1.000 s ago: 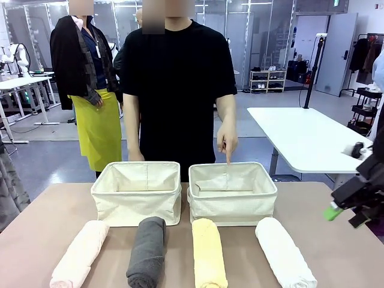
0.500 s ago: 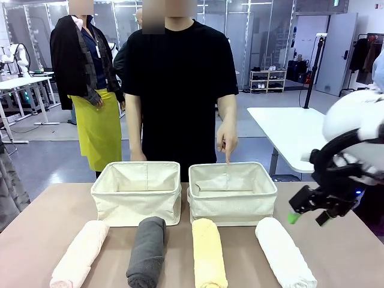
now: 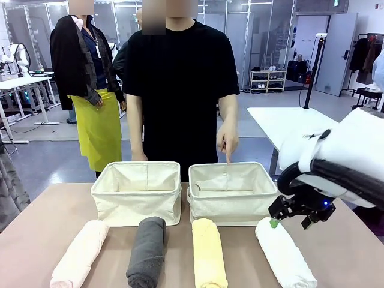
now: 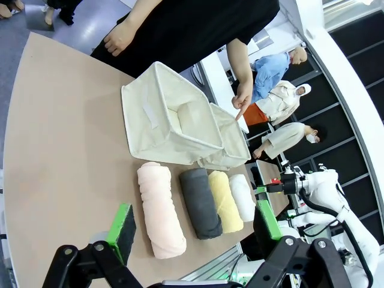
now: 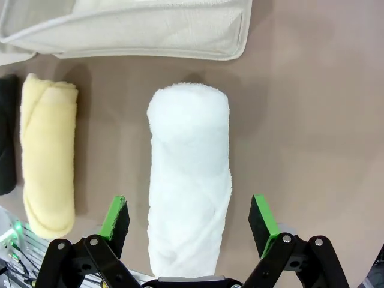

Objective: Divide the towels into two baskets.
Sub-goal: Pick up one hotel-folded towel and place it in the Fabric basket indicated by the person.

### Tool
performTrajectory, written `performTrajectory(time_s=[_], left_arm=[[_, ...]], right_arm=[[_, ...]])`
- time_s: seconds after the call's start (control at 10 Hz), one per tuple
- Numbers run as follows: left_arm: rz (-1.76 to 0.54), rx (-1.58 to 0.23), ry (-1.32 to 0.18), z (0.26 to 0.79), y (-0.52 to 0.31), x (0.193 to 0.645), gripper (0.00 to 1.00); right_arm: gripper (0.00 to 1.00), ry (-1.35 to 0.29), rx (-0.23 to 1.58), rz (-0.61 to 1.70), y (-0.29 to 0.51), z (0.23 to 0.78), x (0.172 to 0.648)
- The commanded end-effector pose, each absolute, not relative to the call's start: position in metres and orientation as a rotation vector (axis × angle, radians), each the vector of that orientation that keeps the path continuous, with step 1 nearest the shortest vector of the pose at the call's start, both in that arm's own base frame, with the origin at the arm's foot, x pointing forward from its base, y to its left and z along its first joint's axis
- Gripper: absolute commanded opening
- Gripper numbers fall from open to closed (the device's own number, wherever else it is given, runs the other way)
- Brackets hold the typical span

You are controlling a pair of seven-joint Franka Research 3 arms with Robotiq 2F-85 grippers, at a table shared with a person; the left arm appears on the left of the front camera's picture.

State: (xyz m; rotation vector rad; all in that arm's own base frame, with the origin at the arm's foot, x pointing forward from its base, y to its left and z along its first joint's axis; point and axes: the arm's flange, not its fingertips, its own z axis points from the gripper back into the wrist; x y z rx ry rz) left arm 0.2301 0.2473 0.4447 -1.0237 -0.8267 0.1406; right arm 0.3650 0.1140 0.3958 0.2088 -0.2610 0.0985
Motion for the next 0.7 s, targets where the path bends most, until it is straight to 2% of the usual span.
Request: performTrajectory(time_s=[0.0, 0.6], left_arm=[[0.136, -1.037, -0.841, 0.446, 0.249, 0.229, 1.00], [0.136, -1.037, -0.841, 0.446, 0.249, 0.229, 1.00]], right_arm=[[1.00, -0.255, 0.183, 0.056, 0.109, 0.364, 0.342], [1.00, -0.199, 0.174, 0.084, 0.121, 0.332, 0.352]])
